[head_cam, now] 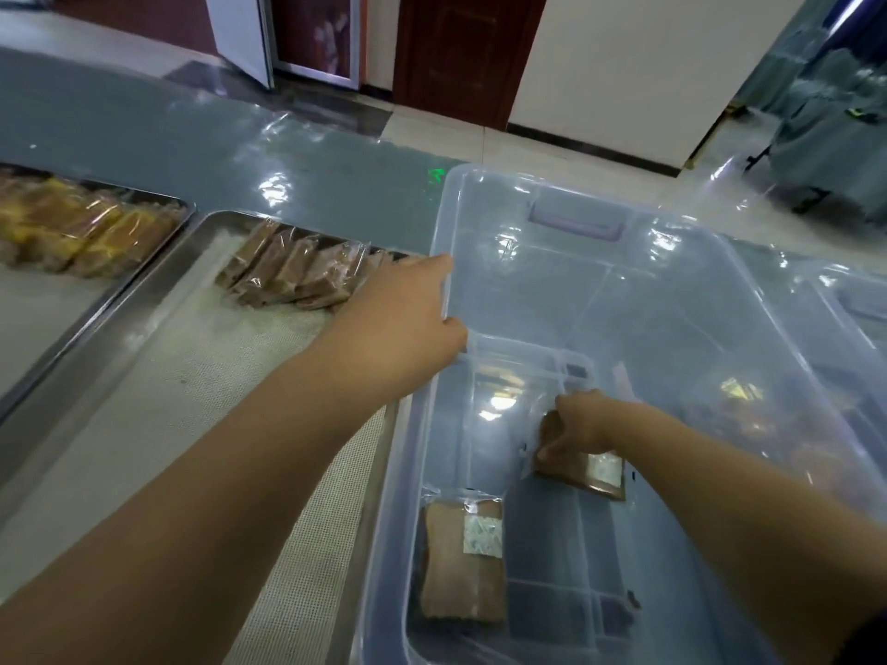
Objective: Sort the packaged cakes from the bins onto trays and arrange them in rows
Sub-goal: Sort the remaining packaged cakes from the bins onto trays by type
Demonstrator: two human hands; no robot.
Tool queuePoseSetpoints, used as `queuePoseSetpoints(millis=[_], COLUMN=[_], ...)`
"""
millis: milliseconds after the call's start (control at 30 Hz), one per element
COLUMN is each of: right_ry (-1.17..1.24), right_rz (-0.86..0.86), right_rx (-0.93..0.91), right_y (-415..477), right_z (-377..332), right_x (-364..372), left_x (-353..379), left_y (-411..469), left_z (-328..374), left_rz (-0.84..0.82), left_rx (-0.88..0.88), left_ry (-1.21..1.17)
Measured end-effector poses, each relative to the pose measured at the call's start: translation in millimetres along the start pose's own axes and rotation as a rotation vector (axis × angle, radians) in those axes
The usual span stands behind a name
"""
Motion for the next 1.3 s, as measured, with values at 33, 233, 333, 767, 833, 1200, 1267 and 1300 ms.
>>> queuePoseSetpoints(millis=[33,233,333,767,833,1200,1267,1300], right_ry=[-0.004,0.083,0.157,0.058,0.016,0.071,0.108,0.117], right_rz=[0.006,0.144,0.132,-0.304,-0.231,-0.342,-0.291,-0.233], right_rx=[-0.004,-0.03,-0.091,-0.293,-0.304,-0.263,-0.251,-0.226], right_y=[-1.3,-10.6,-29.0,-77.9,-74.3,-81.9,-83.5,-86.0], right_z=[0.5,-4.4,-22.0,-112.8,-114.0,-111.2,-103.9,-98.9], right_x=[-0.2,-29.4,-47.5,46.7,53.7,29.6,13.2,0.6], left_x=[0.5,0.3,-2.2,-2.1,0.0,3.4,3.8,4.0], left_y=[-0.1,-3.9,-10.2,-48.2,-47.9,-48.4,-49.8,-49.9], left_z=[-0.4,-5.9,-8.5,-16.4,-17.1,-18.9,-19.1,-19.5], left_rz=[0.007,0.12,0.169,0.16,0.164,0.182,0.182,0.183], left_rx=[-0.006,-0.026,-0.032,-0.049,-0.06,-0.102,-0.119,-0.124], left_ry=[-0.012,-0.079,-0.106,-0.243,-0.274,-0.374,-0.382,-0.381])
Point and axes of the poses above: each hand's wrist, its own y-axis towards the middle knuckle, its own x-axis out of the palm, z = x × y, the point moved 5 cm from there along y, towards the middle knuckle, and after that the axes turned 9 degrees about y, right-handed, at the moved point
